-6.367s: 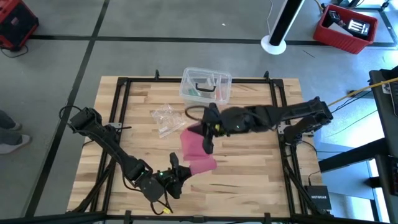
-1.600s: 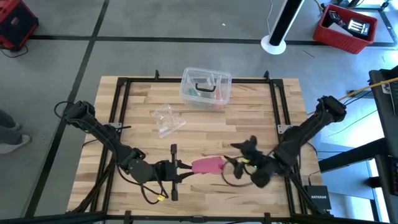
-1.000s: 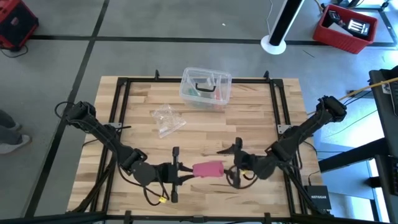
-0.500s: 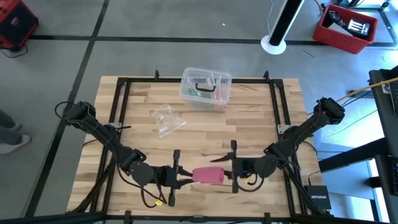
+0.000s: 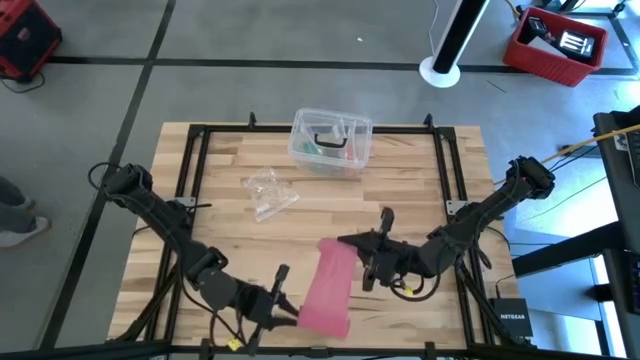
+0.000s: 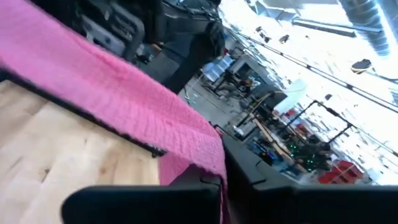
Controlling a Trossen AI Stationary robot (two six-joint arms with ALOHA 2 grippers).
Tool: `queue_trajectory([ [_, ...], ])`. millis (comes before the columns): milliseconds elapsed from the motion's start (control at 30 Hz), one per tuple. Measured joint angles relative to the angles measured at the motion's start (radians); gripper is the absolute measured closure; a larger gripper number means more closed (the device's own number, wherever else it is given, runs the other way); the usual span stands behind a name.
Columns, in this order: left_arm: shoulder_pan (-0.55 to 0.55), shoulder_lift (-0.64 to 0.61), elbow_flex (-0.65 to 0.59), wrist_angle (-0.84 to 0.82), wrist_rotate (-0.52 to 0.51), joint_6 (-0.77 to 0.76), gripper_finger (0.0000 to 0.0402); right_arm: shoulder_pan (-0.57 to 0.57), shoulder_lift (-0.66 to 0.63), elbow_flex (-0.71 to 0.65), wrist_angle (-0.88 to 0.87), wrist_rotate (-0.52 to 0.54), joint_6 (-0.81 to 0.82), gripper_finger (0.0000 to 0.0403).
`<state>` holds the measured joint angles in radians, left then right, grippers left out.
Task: Roll bandage
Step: Roll the pink bandage
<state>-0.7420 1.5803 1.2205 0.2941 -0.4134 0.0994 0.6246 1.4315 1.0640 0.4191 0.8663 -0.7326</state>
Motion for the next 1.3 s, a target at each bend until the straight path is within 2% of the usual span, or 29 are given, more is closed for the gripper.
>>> queue_trajectory([
  [100, -0.017, 0.0, 0.0, 0.069, -0.032, 0.059, 0.0384, -0.005, 0.0, 0.0, -0.019, -0.017, 0.051, 0.0391],
  [200, -0.026, -0.011, 0.0, 0.153, -0.094, 0.143, 0.0384, -0.006, 0.0, 0.002, -0.077, -0.063, 0.158, 0.0397],
  [300, -0.026, -0.031, 0.0, 0.228, -0.155, 0.205, 0.0384, -0.005, 0.006, 0.002, -0.116, -0.066, 0.278, 0.0397],
  [367, -0.025, -0.05, 0.0, 0.232, -0.205, 0.235, 0.0384, -0.003, 0.008, 0.001, -0.155, -0.081, 0.365, 0.0393],
  [500, -0.016, -0.083, 0.0, 0.212, -0.34, 0.275, 0.0384, -0.003, 0.013, 0.001, -0.195, -0.184, 0.554, 0.0391],
  [600, -0.002, -0.09, 0.0, 0.192, -0.353, 0.275, 0.0384, -0.003, 0.013, 0.001, -0.172, -0.22, 0.66, 0.039],
  [700, 0.013, -0.086, 0.0, 0.138, -0.353, 0.266, 0.0384, -0.004, 0.013, 0.001, -0.114, -0.231, 0.684, 0.0384],
  [800, 0.025, -0.086, 0.0, 0.093, -0.352, 0.22, 0.0384, -0.004, 0.01, 0.003, -0.105, -0.26, 0.756, 0.0352],
  [1100, 0.026, -0.086, 0.0, 0.112, -0.349, 0.214, 0.0384, 0.011, -0.004, 0.064, -0.282, -0.269, 0.794, 0.0182],
  [1233, 0.027, -0.086, 0.0, 0.115, -0.349, 0.214, 0.0384, 0.011, 0.008, 0.044, -0.297, -0.295, 0.837, 0.0146],
  [1300, 0.027, -0.086, 0.0, 0.115, -0.348, 0.208, 0.0384, 0.011, 0.034, 0.016, -0.288, -0.253, 0.833, 0.014],
])
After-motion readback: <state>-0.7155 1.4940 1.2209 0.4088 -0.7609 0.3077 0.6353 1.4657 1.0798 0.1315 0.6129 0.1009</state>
